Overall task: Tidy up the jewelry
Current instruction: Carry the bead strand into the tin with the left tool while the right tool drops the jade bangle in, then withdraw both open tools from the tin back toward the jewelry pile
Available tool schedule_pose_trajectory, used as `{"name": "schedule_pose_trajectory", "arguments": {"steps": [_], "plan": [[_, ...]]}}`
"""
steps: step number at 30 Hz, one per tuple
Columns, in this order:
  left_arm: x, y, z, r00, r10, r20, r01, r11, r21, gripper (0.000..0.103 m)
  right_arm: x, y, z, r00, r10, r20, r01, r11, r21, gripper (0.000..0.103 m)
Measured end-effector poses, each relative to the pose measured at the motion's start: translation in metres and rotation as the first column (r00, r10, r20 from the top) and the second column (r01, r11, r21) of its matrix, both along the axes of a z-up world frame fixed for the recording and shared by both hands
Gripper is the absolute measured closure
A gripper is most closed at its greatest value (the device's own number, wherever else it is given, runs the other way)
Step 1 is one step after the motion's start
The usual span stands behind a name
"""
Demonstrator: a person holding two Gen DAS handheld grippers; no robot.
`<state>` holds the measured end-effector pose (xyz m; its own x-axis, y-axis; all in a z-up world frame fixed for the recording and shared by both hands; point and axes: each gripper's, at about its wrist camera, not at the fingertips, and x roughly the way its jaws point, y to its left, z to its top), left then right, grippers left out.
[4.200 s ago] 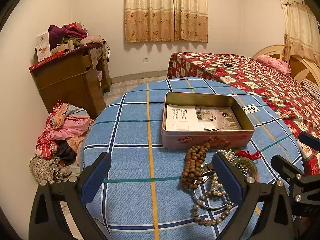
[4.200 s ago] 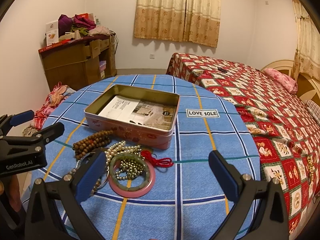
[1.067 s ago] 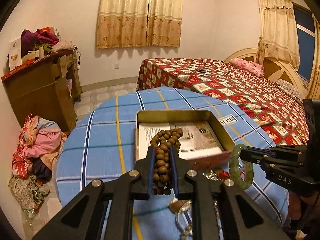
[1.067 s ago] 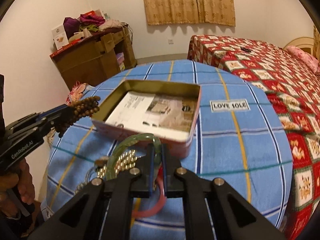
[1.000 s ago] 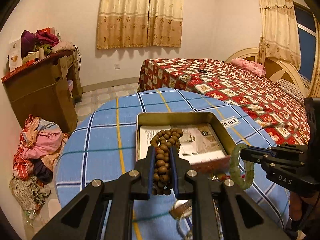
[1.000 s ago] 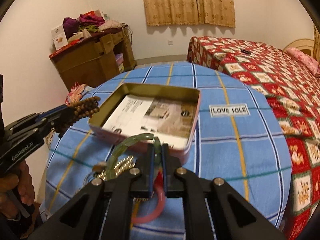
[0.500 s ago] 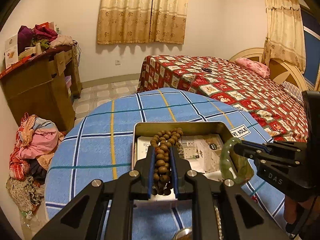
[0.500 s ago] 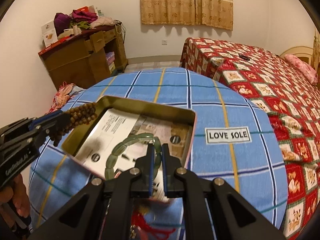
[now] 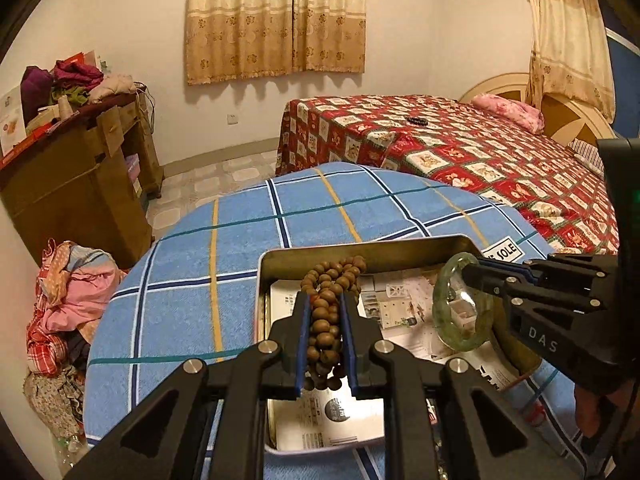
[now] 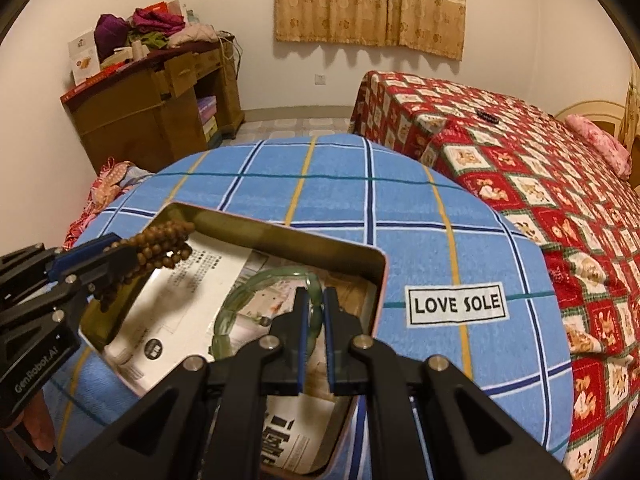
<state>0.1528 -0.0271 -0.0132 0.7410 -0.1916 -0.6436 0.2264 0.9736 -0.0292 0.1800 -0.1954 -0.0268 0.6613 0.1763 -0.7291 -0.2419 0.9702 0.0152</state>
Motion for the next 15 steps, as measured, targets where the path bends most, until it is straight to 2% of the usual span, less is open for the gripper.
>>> {"name": "schedule_pose_trajectory", "arguments": {"steps": [9,10,11,12,13,14,15], "plan": [[0.008,-0.001,-0.003,1.000,0.028,-0.004,-0.028,1.000,0.009,0.086,0.006,-0.002,-0.011,1.000,-0.009,-0.019,0.009,1.000,-0.015,0.092],[0.008,0.000,-0.003,0.999,0.034,0.000,-0.034,0.999,0.002,0.078,0.007,-0.002,-0.012,1.000,-0.010,-0.020,0.010,1.000,-0.015,0.088],[0.009,0.000,-0.003,0.999,0.034,-0.001,-0.034,0.999,-0.008,0.050,0.007,-0.003,-0.012,1.000,-0.013,-0.017,0.013,1.000,-0.011,0.087],[0.009,0.004,-0.003,0.999,0.037,0.002,-0.037,0.999,-0.037,0.029,0.007,-0.003,-0.012,1.000,-0.016,-0.015,0.016,1.000,-0.008,0.086],[0.009,0.006,-0.001,0.999,0.032,0.006,-0.032,0.998,-0.060,0.001,0.006,-0.004,-0.011,1.000,-0.014,-0.011,0.014,1.000,0.000,0.078],[0.008,0.007,0.001,0.999,0.032,0.017,-0.031,0.997,-0.070,0.001,0.005,-0.004,-0.009,1.000,-0.011,-0.007,0.011,1.000,0.004,0.067],[0.008,0.006,0.003,1.000,0.019,0.024,-0.017,0.997,-0.075,0.001,0.003,-0.004,-0.008,1.000,-0.002,-0.001,0.002,1.000,0.011,0.064]]}}
